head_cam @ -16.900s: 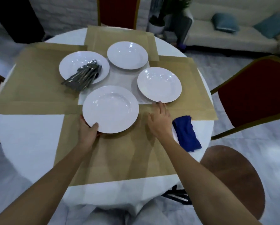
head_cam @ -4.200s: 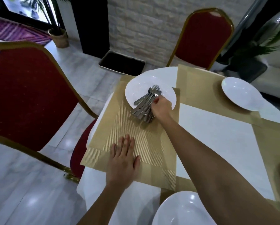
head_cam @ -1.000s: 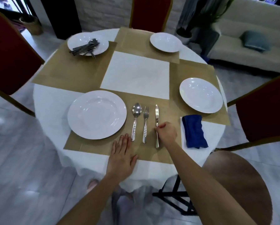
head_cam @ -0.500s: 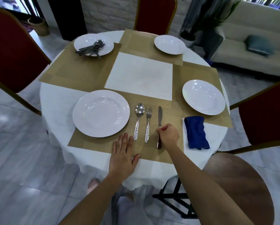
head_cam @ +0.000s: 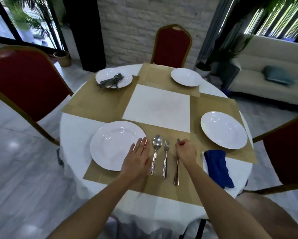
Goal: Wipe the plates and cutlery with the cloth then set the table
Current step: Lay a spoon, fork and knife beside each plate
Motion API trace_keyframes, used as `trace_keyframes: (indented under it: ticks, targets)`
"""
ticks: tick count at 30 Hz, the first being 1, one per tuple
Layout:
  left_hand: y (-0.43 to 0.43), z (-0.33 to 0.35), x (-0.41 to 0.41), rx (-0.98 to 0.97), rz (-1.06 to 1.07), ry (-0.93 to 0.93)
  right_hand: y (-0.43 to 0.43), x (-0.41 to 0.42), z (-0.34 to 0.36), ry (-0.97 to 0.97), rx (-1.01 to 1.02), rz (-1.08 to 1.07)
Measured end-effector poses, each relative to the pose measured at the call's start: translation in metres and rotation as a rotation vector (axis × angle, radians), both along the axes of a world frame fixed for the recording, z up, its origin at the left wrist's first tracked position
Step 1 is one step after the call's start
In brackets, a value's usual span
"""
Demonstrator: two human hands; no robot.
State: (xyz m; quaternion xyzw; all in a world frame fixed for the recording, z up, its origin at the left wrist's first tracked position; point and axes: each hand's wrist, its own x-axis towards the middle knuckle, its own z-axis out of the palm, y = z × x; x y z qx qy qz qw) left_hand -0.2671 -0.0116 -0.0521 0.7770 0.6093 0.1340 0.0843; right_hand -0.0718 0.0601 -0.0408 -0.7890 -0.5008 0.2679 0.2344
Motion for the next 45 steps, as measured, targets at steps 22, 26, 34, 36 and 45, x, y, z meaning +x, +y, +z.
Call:
trace_keyframes:
  ticks: [22, 26, 34, 36, 45]
  targets:
    - [0.340, 0.040, -0.276, 0.014, 0.202, 0.079, 0.293, -0.261, 0.038, 0.049, 0.021, 0.179]
    - [0.386, 0.034, -0.293, 0.011, 0.151, 0.098, 0.331, -0.290, 0.031, -0.011, 0.000, 0.224]
    - [0.454, 0.010, -0.288, -0.060, 0.141, 0.008, 0.386, -0.329, 0.009, -0.100, -0.020, 0.267]
    - [0.466, 0.004, -0.286, -0.067, 0.149, -0.069, 0.395, -0.336, 0.005, -0.131, -0.039, 0.253]
    - [0.487, -0.004, -0.276, -0.084, 0.182, -0.115, 0.411, -0.347, -0.012, -0.228, -0.097, 0.184]
